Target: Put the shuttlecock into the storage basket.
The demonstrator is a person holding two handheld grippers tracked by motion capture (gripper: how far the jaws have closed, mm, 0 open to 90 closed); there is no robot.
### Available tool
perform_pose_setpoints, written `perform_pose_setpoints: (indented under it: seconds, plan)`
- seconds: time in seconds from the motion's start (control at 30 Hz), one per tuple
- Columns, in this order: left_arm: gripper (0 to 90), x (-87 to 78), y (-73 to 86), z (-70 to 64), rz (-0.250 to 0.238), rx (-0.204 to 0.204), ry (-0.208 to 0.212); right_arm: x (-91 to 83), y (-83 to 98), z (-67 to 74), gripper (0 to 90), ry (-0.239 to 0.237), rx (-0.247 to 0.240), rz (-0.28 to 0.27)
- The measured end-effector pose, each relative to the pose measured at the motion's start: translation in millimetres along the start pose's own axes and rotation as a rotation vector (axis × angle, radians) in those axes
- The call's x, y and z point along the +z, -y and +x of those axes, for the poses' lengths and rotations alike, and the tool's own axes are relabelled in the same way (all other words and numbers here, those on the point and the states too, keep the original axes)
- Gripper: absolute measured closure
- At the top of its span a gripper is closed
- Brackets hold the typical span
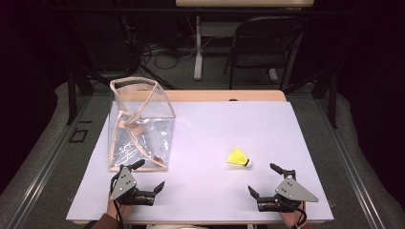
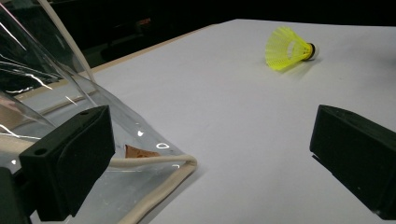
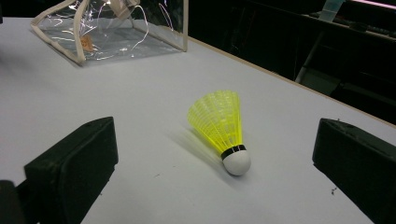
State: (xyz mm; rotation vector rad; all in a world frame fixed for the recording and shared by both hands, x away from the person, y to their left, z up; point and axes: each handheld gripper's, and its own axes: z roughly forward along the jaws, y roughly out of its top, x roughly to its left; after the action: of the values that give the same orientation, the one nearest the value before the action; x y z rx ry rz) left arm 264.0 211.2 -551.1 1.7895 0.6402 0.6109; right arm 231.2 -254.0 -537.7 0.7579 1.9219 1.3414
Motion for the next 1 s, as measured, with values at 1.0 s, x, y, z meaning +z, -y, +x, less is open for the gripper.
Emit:
perform_pose_setpoints:
  seconds: [1.0]
  plan:
    - [0.0, 35.7, -18.7, -3.5, 0.031, 0.015, 0.079, 0.7, -0.6, 1.9, 0.0, -0.004, -0.001, 0.009]
